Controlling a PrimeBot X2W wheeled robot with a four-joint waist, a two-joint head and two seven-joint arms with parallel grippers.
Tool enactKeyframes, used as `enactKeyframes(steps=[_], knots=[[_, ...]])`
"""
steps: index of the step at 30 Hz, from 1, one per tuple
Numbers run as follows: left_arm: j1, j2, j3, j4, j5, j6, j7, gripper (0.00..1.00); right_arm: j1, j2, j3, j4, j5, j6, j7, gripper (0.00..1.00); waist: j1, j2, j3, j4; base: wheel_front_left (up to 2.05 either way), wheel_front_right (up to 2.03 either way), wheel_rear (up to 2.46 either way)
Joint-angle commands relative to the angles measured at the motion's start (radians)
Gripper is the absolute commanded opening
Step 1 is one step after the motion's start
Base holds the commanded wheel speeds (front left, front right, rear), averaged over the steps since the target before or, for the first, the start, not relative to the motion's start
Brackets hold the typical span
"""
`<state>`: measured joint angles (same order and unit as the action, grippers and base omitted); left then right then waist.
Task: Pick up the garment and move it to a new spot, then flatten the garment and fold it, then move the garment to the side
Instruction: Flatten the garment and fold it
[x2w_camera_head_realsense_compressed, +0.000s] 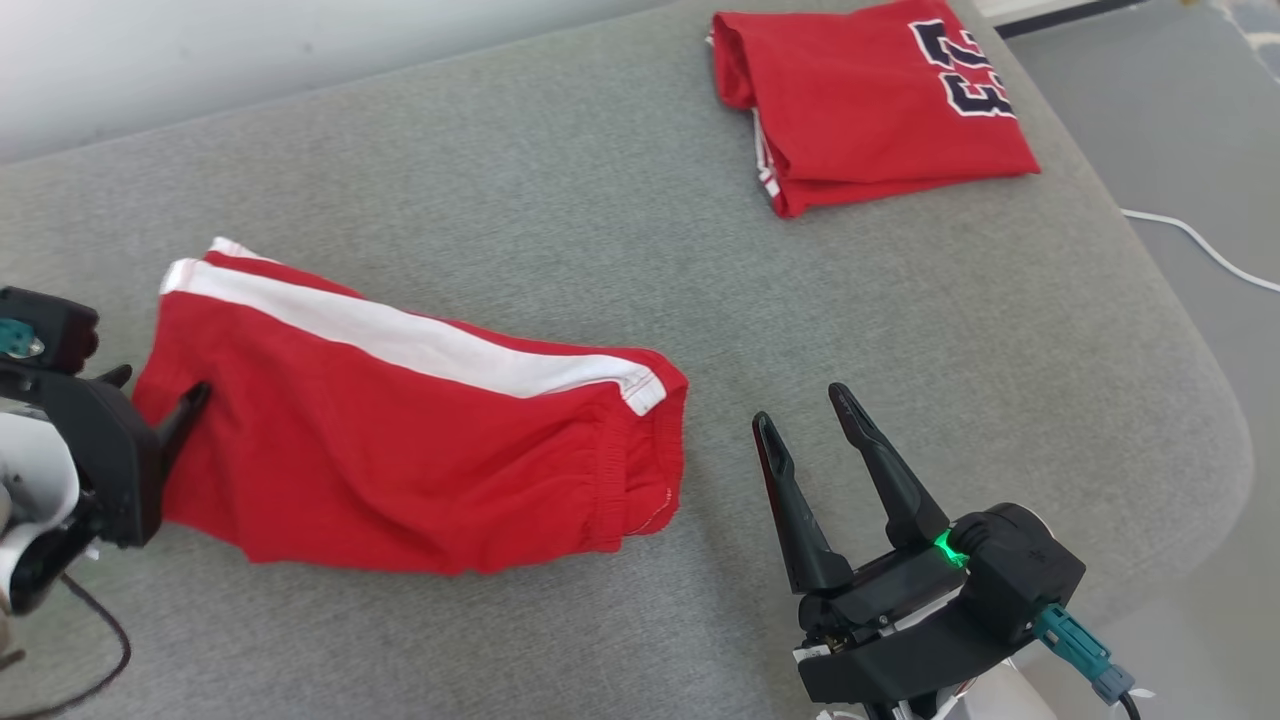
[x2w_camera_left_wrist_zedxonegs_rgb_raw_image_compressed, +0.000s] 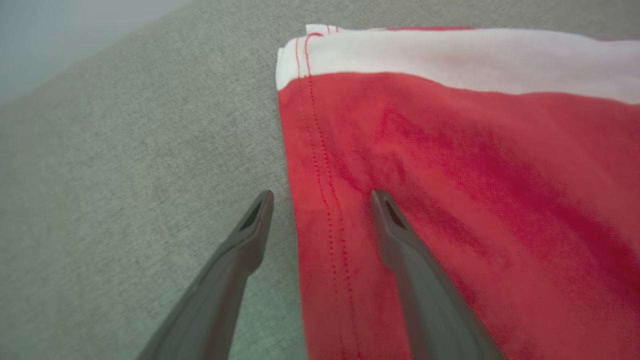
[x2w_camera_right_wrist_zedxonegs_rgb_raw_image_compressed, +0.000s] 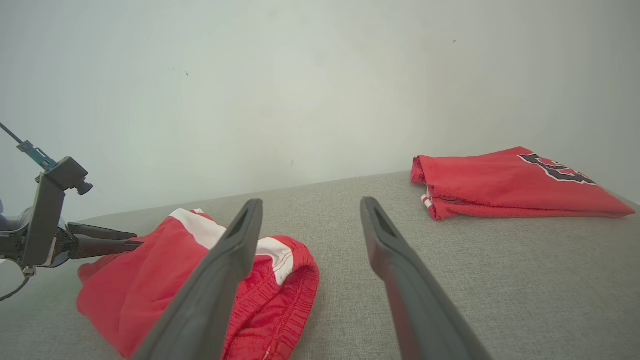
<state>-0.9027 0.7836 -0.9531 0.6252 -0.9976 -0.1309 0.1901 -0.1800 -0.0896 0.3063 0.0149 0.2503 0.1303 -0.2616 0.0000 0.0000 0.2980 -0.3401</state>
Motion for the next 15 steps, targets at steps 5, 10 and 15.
enactKeyframes(steps=[5,10,15], knots=[[-0.016,0.015,-0.041,0.023,-0.080,0.002,0.094,1.00,-0.002,0.001,-0.004,0.002,-0.003,0.000,-0.004,1.00,0.0000,0.0000,0.007,-0.029,0.00,0.00,0.00],[-0.010,0.002,-0.051,0.047,-0.127,0.002,0.120,1.00,-0.006,-0.004,-0.004,0.004,0.000,0.000,-0.004,1.00,0.0000,0.0000,0.003,-0.033,0.00,0.00,0.00],[-0.024,-0.008,-0.089,0.030,-0.114,0.001,0.106,0.00,0.004,-0.012,-0.015,0.004,-0.008,0.000,-0.004,1.00,0.0000,0.0000,-0.014,-0.012,0.00,0.00,0.00]])
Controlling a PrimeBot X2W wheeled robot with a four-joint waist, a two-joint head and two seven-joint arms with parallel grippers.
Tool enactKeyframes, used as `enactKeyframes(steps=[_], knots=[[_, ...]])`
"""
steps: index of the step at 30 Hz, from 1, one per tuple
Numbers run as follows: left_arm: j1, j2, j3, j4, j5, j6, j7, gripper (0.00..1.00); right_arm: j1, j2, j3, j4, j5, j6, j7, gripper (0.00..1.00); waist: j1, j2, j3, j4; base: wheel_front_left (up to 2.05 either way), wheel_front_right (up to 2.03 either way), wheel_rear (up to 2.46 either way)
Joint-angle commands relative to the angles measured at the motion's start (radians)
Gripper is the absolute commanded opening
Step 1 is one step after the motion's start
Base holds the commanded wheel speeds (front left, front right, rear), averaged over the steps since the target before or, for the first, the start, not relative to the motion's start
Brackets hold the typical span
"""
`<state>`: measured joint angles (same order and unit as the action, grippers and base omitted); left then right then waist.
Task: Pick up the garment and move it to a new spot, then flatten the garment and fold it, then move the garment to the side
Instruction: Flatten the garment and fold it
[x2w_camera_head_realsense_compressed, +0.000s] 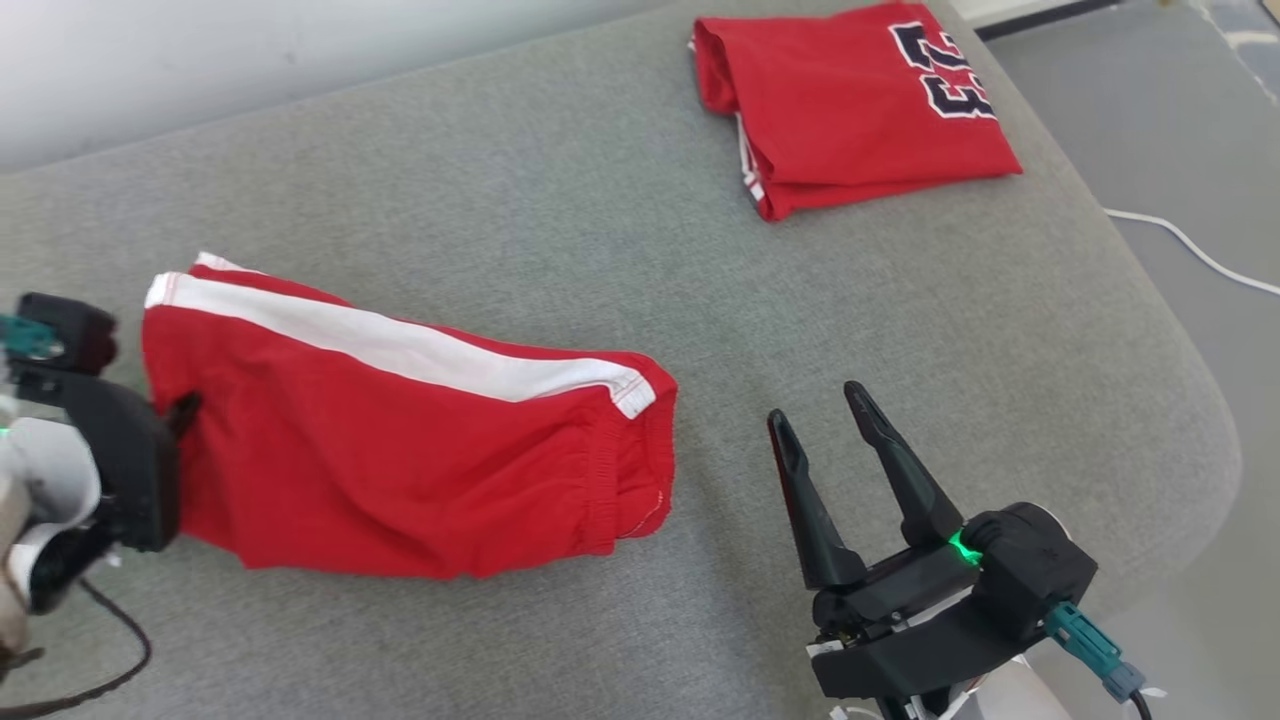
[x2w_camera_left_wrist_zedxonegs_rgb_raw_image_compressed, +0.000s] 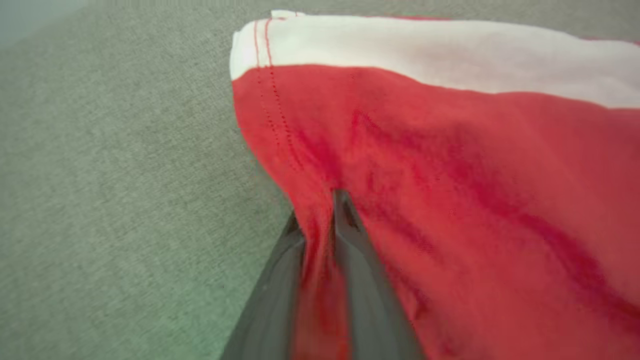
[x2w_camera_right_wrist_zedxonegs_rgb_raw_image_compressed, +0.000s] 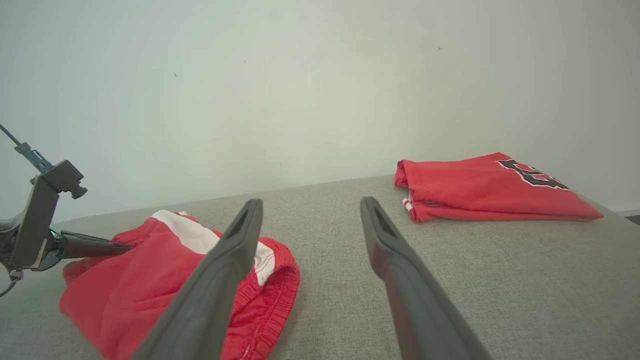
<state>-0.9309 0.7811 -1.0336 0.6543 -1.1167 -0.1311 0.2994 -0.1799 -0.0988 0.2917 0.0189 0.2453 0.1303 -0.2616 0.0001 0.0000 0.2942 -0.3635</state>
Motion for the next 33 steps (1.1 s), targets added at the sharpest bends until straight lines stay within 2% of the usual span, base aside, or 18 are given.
enactKeyframes(steps=[1,13,19,27,28,29,33], knots=[[0.002,-0.006,-0.009,-0.005,0.006,0.002,-0.022,0.00,0.008,-0.006,-0.004,0.001,-0.005,0.000,-0.004,1.00,-0.0001,0.0000,-0.018,0.019,0.00,0.00,0.00],[0.128,-0.026,-0.020,-0.073,-0.030,0.007,-0.210,0.00,0.064,-0.031,-0.037,0.027,0.004,0.000,-0.004,1.00,-0.0001,0.0000,-0.148,0.158,0.00,0.00,0.00],[0.249,-0.018,-0.019,-0.155,-0.047,0.048,-0.289,0.00,0.104,-0.035,-0.063,0.037,0.001,0.000,-0.004,1.00,-0.0001,0.0000,-0.180,0.215,0.00,0.00,0.00],[0.383,-0.017,-0.008,-0.255,-0.077,0.129,-0.388,0.00,0.140,-0.039,-0.092,0.053,-0.007,0.000,-0.004,1.00,-0.0001,0.0000,-0.199,0.256,0.00,0.00,0.00],[0.388,-0.020,0.001,-0.257,-0.069,0.144,-0.418,0.28,0.140,-0.040,-0.094,0.057,-0.008,0.000,-0.004,1.00,-0.0001,0.0000,-0.202,0.260,0.00,0.00,0.00],[0.397,-0.024,0.007,-0.260,-0.060,0.155,-0.450,0.98,0.139,-0.042,-0.094,0.060,-0.009,0.000,-0.004,1.00,-0.0001,0.0000,-0.206,0.262,0.00,0.00,0.00],[0.414,-0.034,0.052,-0.266,-0.049,0.193,-0.532,1.00,0.134,-0.046,-0.103,0.061,-0.008,0.000,-0.001,1.00,-0.0001,0.0000,-0.220,0.271,0.00,0.00,0.00]])
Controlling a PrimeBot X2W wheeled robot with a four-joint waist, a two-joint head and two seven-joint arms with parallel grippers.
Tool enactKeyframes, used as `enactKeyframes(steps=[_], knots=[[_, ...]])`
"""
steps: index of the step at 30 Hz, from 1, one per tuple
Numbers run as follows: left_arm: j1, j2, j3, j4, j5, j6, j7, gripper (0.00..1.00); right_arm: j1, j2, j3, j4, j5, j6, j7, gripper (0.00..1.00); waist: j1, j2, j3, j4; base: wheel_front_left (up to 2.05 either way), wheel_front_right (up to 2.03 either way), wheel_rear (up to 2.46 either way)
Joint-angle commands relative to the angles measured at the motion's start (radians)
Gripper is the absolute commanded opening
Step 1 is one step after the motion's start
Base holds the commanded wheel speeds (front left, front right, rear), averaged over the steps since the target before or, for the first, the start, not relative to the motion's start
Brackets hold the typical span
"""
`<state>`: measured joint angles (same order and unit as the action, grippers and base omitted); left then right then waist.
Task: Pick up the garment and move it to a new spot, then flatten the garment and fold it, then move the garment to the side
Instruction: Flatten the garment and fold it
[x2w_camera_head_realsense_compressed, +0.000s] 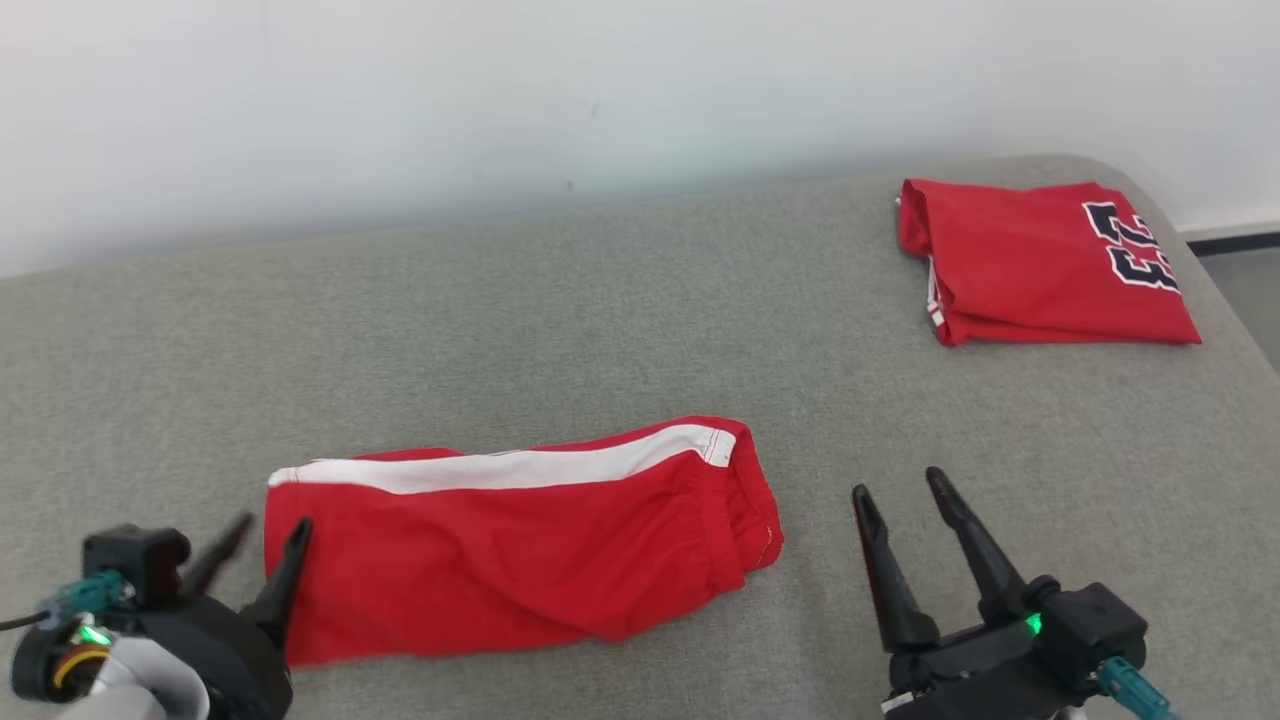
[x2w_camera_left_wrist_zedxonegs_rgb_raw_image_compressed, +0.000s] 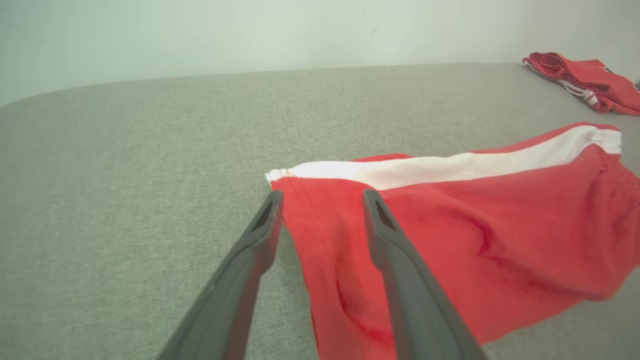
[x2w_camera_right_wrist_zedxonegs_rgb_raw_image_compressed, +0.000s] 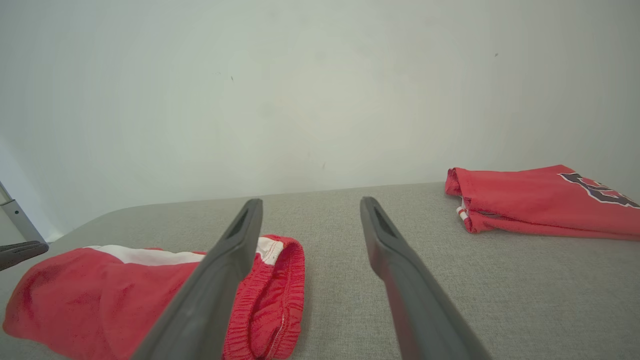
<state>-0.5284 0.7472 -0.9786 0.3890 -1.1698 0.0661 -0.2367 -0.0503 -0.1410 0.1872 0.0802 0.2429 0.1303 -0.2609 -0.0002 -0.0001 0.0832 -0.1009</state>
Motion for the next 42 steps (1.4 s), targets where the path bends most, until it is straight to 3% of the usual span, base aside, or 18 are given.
enactKeyframes(steps=[1,7,11,21,28,34,42], knots=[[0.016,0.000,0.016,-0.004,0.020,0.013,-0.012,1.00,0.004,-0.003,-0.006,-0.001,-0.007,0.000,-0.001,1.00,0.0002,0.0001,-0.013,0.012,0.00,0.00,0.00],[0.084,-0.032,0.235,-0.127,0.215,0.125,-0.027,1.00,0.015,0.004,-0.056,-0.013,-0.007,0.000,0.003,1.00,0.0002,0.0001,-0.025,0.042,0.00,0.00,0.00],[0.186,-0.084,0.434,-0.247,0.368,0.148,-0.028,1.00,0.022,0.012,-0.082,-0.020,-0.009,0.000,0.006,1.00,0.0002,0.0001,-0.032,0.061,0.00,0.00,0.00],[0.448,-0.229,0.720,-0.393,0.669,0.120,-0.028,1.00,0.045,0.039,-0.120,-0.015,-0.011,0.000,0.007,1.00,0.0002,0.0001,-0.048,0.092,0.00,0.00,0.00],[0.574,-0.360,0.878,-0.419,0.766,0.078,-0.028,1.00,0.068,0.053,-0.135,-0.005,-0.014,0.000,0.010,1.00,0.0002,0.0001,-0.074,0.110,0.00,0.00,0.00],[0.617,-0.376,0.880,-0.364,0.860,0.005,-0.028,1.00,0.075,0.056,-0.134,0.005,-0.014,0.000,0.029,1.00,0.0002,0.0001,-0.086,0.119,0.00,0.00,0.00],[0.633,-0.386,0.856,-0.302,0.920,-0.026,-0.028,1.00,0.080,0.060,-0.137,0.017,-0.021,0.000,0.068,1.00,0.0002,0.0001,-0.098,0.122,0.00,0.00,0.00]])
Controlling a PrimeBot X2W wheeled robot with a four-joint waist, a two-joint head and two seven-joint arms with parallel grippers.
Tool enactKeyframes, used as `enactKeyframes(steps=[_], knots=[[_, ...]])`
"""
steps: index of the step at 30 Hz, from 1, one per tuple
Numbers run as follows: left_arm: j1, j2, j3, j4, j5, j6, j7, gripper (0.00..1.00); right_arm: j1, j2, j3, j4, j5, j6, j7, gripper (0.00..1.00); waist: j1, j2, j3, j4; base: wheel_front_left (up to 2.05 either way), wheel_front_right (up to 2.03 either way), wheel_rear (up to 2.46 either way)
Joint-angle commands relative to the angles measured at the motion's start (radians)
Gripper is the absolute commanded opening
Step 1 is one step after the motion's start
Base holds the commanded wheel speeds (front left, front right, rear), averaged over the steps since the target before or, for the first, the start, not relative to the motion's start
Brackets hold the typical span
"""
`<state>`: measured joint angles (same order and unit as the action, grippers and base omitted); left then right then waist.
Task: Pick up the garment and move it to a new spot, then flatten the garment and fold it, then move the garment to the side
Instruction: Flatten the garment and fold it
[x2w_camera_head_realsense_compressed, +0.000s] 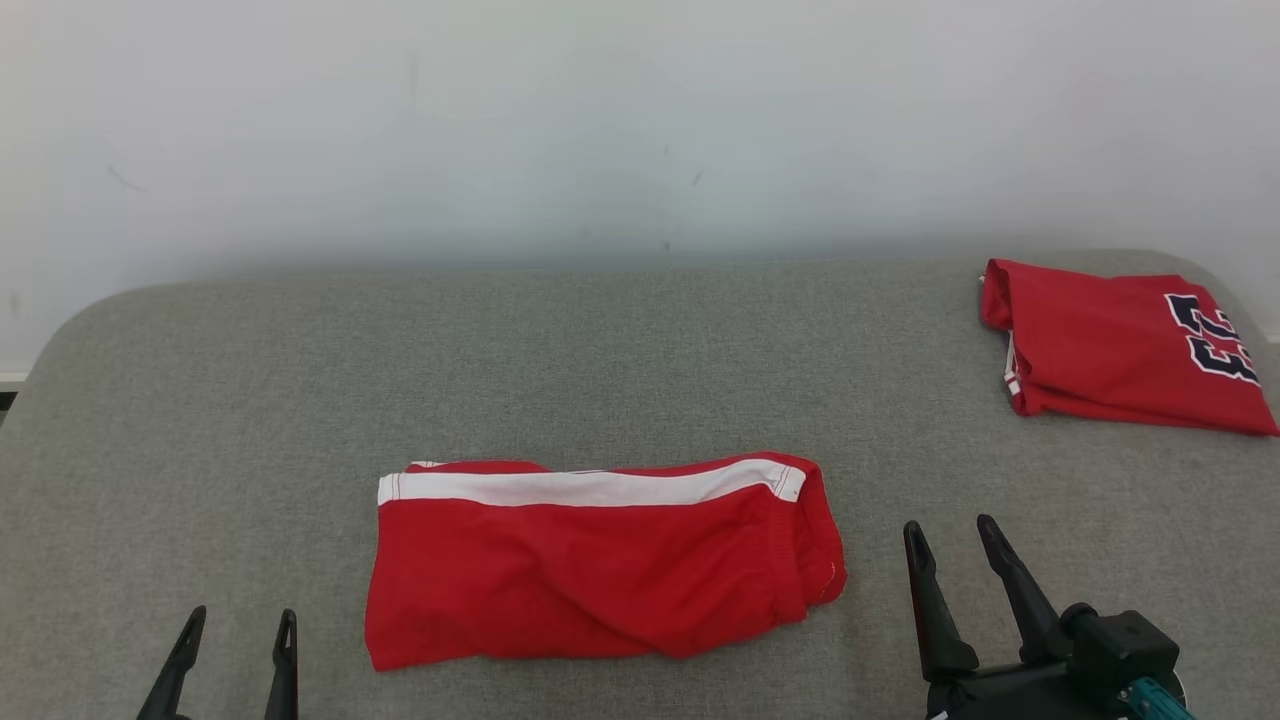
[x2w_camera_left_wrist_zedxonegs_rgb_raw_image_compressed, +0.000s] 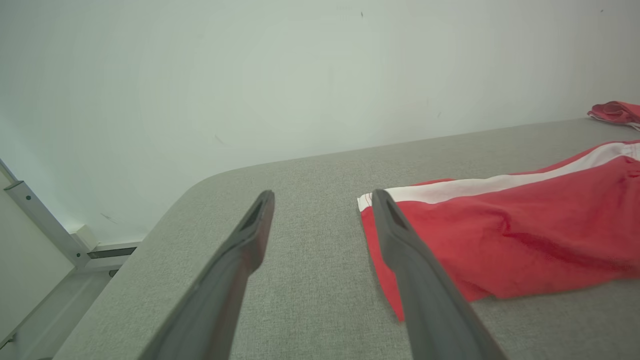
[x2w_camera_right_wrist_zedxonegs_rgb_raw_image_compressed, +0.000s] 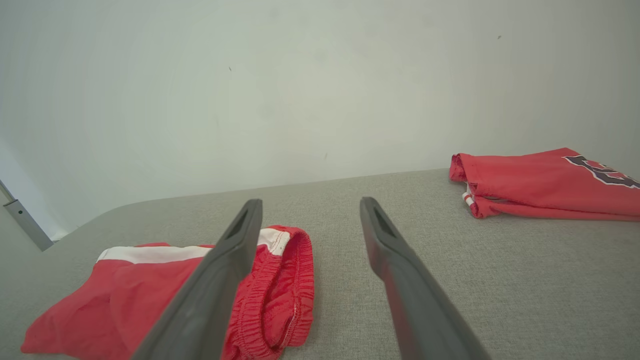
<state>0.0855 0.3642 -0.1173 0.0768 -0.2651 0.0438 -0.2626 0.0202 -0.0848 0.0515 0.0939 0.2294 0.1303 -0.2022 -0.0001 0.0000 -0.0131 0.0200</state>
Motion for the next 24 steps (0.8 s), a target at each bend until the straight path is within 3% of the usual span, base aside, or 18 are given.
enactKeyframes(steps=[1,16,24], knots=[[0.019,-0.003,-0.005,0.010,0.016,-0.004,-0.002,1.00,0.009,0.004,-0.001,0.003,-0.008,0.000,0.009,1.00,0.0001,0.0000,-0.002,0.001,0.00,0.00,0.00],[-0.014,-0.010,-0.021,0.030,0.017,-0.008,-0.002,1.00,-0.037,0.006,0.016,0.051,-0.044,0.000,0.145,1.00,0.0001,0.0000,0.002,0.034,0.00,0.00,0.00],[-0.067,-0.031,-0.054,0.039,0.019,-0.020,-0.001,1.00,-0.190,0.011,0.030,0.250,-0.100,0.000,0.192,1.00,0.0001,0.0000,0.034,0.097,0.00,0.00,0.00]])
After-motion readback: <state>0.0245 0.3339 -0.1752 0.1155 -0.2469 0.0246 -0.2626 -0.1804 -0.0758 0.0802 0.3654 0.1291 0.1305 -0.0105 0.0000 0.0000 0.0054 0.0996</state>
